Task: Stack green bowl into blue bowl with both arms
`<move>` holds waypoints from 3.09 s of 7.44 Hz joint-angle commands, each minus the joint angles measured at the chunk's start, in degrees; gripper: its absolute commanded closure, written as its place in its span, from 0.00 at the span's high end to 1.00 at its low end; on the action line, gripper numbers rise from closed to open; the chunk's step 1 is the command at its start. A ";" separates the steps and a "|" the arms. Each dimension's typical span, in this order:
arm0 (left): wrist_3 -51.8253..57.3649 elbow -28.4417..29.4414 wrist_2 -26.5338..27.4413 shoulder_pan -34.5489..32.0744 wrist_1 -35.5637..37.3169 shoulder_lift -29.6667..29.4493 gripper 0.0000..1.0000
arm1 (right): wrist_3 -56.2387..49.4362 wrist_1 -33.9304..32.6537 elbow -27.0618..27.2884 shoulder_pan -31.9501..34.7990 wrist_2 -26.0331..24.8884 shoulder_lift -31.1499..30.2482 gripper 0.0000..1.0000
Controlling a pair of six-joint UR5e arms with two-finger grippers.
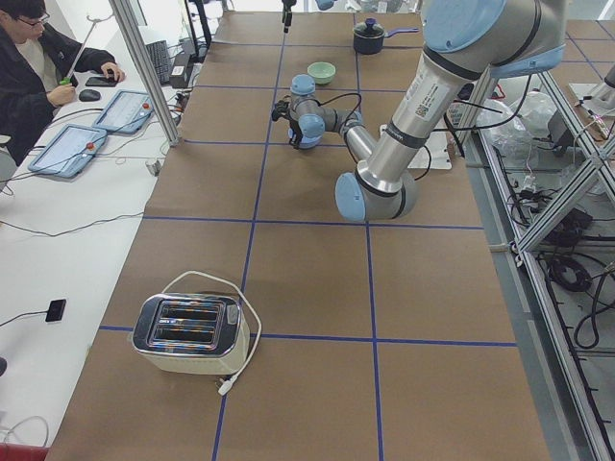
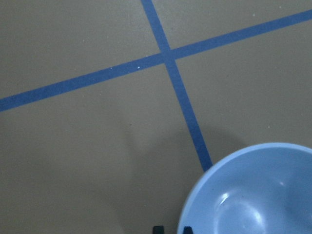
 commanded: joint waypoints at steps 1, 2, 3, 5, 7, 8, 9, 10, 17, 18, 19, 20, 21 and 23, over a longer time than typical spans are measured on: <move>0.23 -4.69 -1.64 -2.47 0.94 0.61 0.99 | 0.05 0.01 0.06 0.00 0.09 0.12 1.00; 1.10 -7.15 -6.96 -5.80 3.74 2.62 0.99 | 0.40 0.01 0.33 -0.09 0.26 0.21 1.00; 4.85 -11.09 -11.71 -9.83 4.46 6.73 0.99 | 3.36 0.19 1.03 -1.05 0.52 0.39 1.00; 17.30 -14.20 -21.55 -20.27 6.91 13.25 0.99 | 13.36 0.10 6.01 -6.39 0.35 0.39 1.00; 37.64 -17.35 -23.98 -31.18 20.05 17.20 0.99 | 20.67 0.01 11.64 -11.57 -0.09 -1.45 1.00; 48.37 -19.81 -24.24 -37.67 21.94 23.50 0.99 | 22.10 0.01 14.36 -14.13 -0.18 -3.89 1.00; 54.66 -20.01 -24.59 -44.35 23.44 27.39 0.99 | 22.37 0.10 18.05 -16.15 -0.09 -8.01 1.00; 61.33 -19.57 -24.51 -49.20 24.06 31.26 0.99 | 22.37 0.10 20.61 -17.65 -0.09 -11.09 1.00; 69.22 -9.90 -23.81 -65.15 24.51 45.09 0.99 | 25.75 9.92 15.21 -27.86 -12.30 -15.79 1.00; 69.22 -9.90 -23.80 -65.24 24.51 45.18 0.99 | 25.02 16.64 10.83 -27.95 -12.04 -15.70 1.00; 69.22 -9.90 -24.24 -65.42 24.51 45.79 0.99 | 24.84 19.67 7.83 -27.95 -11.87 -15.61 0.99; 69.14 -10.07 -24.33 -65.42 24.33 46.67 0.99 | 24.92 19.79 7.71 -27.86 -11.78 -15.70 0.84; 69.14 -10.25 -24.42 -65.42 24.24 46.94 0.99 | 24.92 19.79 7.63 -27.77 -11.52 -15.96 0.54; 69.14 -10.34 -24.50 -65.33 24.16 47.11 0.99 | 24.66 19.70 7.89 -26.29 -9.42 -16.22 0.00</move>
